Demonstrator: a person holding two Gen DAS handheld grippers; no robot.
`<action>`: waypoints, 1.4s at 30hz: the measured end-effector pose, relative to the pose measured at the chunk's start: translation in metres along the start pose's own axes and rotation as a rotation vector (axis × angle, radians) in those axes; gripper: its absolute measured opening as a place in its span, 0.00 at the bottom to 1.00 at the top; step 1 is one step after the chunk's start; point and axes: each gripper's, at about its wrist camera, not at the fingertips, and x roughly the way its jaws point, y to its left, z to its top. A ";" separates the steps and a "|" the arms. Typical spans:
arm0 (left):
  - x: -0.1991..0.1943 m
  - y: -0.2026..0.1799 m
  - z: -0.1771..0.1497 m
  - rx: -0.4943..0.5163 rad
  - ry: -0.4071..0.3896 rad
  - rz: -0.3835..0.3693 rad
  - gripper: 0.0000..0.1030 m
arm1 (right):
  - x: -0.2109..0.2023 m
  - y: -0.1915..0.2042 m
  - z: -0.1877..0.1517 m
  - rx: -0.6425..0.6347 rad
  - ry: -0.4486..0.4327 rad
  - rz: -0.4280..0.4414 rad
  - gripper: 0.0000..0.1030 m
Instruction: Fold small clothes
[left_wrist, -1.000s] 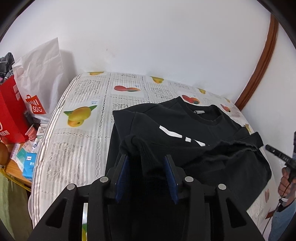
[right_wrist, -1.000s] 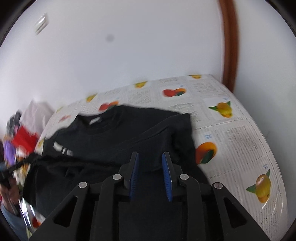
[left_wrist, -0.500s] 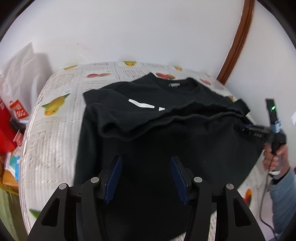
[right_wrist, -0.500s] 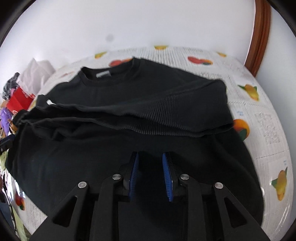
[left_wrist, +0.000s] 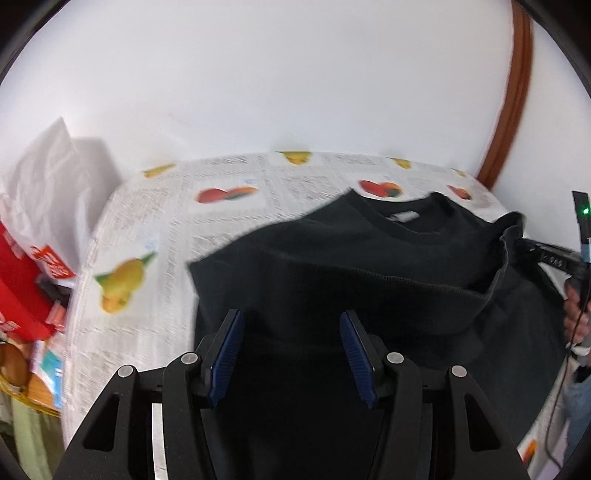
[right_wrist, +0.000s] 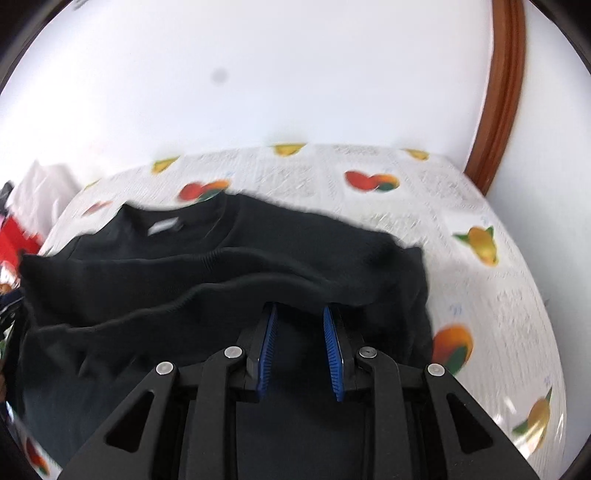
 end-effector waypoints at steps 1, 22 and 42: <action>0.001 0.003 0.001 -0.001 0.001 0.017 0.50 | 0.004 -0.004 0.005 -0.002 -0.005 -0.027 0.25; 0.015 0.030 0.000 -0.086 -0.044 0.062 0.11 | 0.013 -0.040 0.012 0.024 -0.096 0.116 0.12; 0.021 0.021 -0.007 -0.037 0.017 0.087 0.21 | 0.023 -0.063 -0.007 -0.009 0.016 -0.007 0.31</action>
